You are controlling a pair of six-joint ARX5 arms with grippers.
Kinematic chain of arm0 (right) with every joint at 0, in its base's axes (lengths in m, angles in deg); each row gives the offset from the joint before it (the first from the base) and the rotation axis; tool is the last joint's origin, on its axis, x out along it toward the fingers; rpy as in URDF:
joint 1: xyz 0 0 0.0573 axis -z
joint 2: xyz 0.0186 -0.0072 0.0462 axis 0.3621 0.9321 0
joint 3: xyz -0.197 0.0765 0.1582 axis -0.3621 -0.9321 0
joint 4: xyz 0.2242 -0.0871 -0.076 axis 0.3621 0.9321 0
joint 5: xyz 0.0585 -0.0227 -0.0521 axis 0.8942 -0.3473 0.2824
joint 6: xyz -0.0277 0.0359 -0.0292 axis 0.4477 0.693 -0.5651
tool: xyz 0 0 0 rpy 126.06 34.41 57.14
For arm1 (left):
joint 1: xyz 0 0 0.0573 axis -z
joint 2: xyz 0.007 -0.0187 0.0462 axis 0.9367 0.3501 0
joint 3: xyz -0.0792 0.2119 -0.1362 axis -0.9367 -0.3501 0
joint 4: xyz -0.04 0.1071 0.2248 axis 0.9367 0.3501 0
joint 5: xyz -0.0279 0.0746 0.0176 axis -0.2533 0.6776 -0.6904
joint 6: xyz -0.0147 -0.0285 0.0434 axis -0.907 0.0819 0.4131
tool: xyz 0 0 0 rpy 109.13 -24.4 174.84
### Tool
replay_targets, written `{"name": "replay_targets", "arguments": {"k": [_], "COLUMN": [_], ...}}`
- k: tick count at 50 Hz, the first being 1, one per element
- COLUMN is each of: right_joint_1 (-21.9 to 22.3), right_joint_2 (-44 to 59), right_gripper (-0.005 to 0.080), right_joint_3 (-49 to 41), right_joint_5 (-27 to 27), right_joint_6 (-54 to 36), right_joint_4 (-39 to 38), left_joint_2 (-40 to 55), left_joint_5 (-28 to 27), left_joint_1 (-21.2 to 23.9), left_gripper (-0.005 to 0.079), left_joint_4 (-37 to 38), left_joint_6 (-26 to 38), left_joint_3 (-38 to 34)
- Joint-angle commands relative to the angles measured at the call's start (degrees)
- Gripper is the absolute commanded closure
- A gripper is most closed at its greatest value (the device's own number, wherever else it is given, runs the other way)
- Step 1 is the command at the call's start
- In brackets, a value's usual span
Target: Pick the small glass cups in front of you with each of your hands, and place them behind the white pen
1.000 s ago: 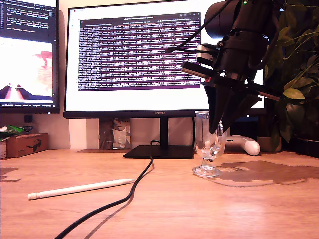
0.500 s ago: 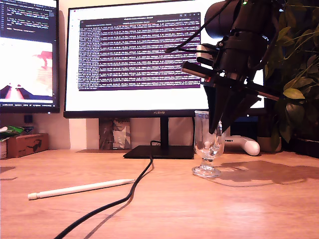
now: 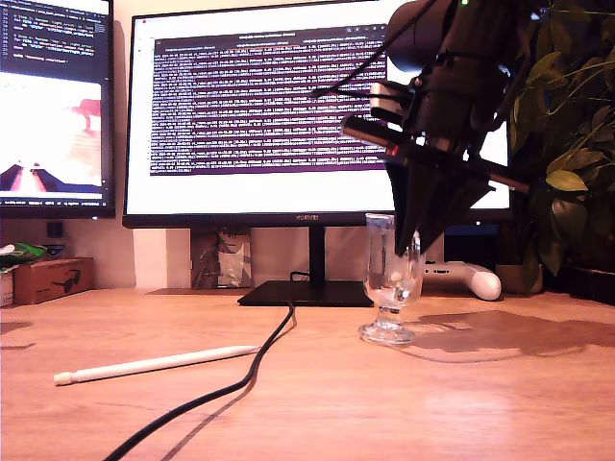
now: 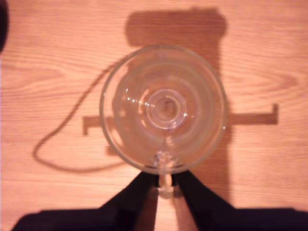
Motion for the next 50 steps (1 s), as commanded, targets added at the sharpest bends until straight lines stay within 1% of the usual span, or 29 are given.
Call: {"name": "replay_targets", "arguments": {"k": [1, 7, 11, 25, 33, 50], "right_joint_1": [-1.42, -2.43, -3.13, -5.25, -6.38, -8.85], "right_joint_2": [0.57, 0.57, 0.57, 0.57, 0.57, 0.74], "right_gripper": [0.0765, 0.0765, 0.0765, 0.0765, 0.0765, 0.0765], "right_joint_3": [2.10, 3.10, 3.58, 5.05, 5.44, 5.44], "right_joint_5": [0.26, 0.26, 0.26, 0.61, 1.09, 1.88], "right_joint_6": [-0.74, -0.74, -0.76, -0.72, -0.72, 0.00], "right_joint_4": [-0.37, -0.61, -1.18, -3.63, -4.76, -9.01], "left_joint_2": [0.00, -1.11, -2.01, -4.68, -4.81, -4.81], "left_joint_5": [-0.83, -1.20, -2.47, -5.53, -10.01, -10.82], "left_joint_1": [1.44, 3.13, 4.07, 6.01, 7.28, 13.88], "left_gripper": [0.0766, 0.0766, 0.0766, 0.0766, 0.0766, 0.0766], "left_joint_4": [0.46, 0.31, 0.15, 0.11, 0.28, 0.50], "left_joint_6": [0.37, 0.61, 0.61, 0.59, 0.50, 0.07], "left_joint_3": [0.00, 0.00, 0.00, 0.00, 0.00, 0.00]}}
